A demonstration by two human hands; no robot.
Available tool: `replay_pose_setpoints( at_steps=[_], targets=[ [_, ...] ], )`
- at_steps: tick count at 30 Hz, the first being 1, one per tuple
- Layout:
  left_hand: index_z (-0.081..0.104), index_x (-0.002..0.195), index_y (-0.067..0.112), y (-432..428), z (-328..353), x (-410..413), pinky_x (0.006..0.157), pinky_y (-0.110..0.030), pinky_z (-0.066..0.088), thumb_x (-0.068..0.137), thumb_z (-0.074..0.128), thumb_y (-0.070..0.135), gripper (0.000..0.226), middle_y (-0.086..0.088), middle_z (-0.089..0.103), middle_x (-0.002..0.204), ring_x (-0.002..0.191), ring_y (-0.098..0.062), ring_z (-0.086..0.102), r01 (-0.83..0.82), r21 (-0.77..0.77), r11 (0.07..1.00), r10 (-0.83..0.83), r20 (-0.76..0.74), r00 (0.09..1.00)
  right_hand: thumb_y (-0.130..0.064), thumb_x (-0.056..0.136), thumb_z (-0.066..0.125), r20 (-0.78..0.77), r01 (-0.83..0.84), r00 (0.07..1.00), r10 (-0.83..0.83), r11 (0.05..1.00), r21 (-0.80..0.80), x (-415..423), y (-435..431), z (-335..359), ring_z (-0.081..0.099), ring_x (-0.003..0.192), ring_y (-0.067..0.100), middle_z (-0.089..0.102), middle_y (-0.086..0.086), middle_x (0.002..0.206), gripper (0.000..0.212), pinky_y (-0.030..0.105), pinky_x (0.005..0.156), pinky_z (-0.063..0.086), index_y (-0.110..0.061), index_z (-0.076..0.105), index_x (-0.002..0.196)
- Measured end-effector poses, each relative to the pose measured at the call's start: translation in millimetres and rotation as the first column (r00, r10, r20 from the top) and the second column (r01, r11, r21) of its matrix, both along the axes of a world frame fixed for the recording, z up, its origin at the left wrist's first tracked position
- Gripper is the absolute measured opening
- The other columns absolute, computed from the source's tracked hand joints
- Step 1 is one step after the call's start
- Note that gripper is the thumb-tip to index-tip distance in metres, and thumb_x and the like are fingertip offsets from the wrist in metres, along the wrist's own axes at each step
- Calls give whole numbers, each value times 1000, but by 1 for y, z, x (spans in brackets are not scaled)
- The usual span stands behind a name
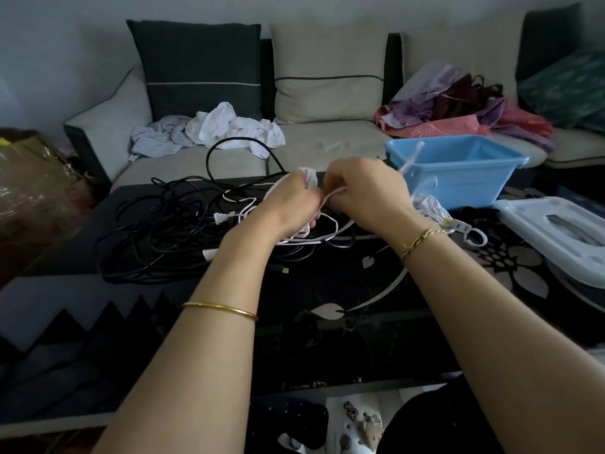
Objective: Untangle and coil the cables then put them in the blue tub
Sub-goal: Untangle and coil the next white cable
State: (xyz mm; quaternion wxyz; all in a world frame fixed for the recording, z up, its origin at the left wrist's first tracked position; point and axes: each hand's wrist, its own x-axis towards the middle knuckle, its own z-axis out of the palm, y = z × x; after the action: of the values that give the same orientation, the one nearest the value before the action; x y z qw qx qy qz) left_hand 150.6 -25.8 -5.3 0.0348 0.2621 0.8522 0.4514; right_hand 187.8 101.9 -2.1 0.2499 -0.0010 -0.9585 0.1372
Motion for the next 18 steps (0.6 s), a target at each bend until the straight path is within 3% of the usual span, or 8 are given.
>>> replay_pose_setpoints(
  at_steps=[3,6,8,10,12,14,15,18],
  targets=[
    [47,78,14,1,5,9,56,-26,40,86,56,17,12,-5,52,68,62,-19,50,12,-178,984,-8,23,1000,-14,76,62,-113,11,993,-17,999,-53,-5,14,-8,53,98,24,63,-1,96,15,30,70,35,-22,67,88],
    [51,64,13,2,-2,7,40,-18,34,85,63,19,25,-3,48,55,41,-14,46,-25,-250,968,30,18,999,-13,81,64,-122,-39,992,28,996,-85,-12,19,-18,51,101,25,62,1,99,18,37,80,43,-23,71,94],
    [60,67,8,-5,-3,2,37,-16,30,88,57,17,23,0,44,44,31,-11,39,-80,-75,994,95,214,972,-7,83,62,-124,-35,992,16,988,-153,-17,23,-20,54,100,25,65,2,101,24,39,85,46,-23,74,97],
    [60,70,7,-13,3,-1,38,-15,31,93,52,18,27,7,39,38,30,-7,35,-132,181,974,31,476,879,-4,84,62,-96,-31,995,3,956,-292,-19,26,-23,62,88,22,69,3,94,25,37,81,52,-19,74,100],
    [55,67,10,-19,8,-3,37,-12,29,96,49,21,31,11,33,36,29,-3,31,-199,411,890,-138,658,741,1,87,61,-46,-82,997,68,810,-581,-19,23,-26,65,71,19,68,2,79,20,32,72,59,-10,73,99],
    [50,65,12,-21,12,-3,37,-10,30,97,48,22,33,11,29,36,29,-1,29,-279,532,800,-247,715,654,7,88,57,-39,-105,991,130,560,-821,-19,16,-26,63,61,20,65,5,72,20,33,65,61,-3,71,97],
    [48,64,13,-21,13,-2,37,-10,30,97,48,22,34,10,29,35,28,-1,30,-313,567,762,-275,721,636,8,88,55,-38,-103,989,140,496,-862,-20,15,-25,61,56,20,64,8,71,20,33,62,61,-2,70,97],
    [45,65,14,-19,14,-1,39,-11,30,96,49,20,32,10,30,34,28,-2,30,-382,592,710,-224,704,674,7,89,55,-14,-90,986,167,454,-886,-21,13,-22,56,44,14,61,11,68,15,32,55,60,-1,68,93]
  ],
)
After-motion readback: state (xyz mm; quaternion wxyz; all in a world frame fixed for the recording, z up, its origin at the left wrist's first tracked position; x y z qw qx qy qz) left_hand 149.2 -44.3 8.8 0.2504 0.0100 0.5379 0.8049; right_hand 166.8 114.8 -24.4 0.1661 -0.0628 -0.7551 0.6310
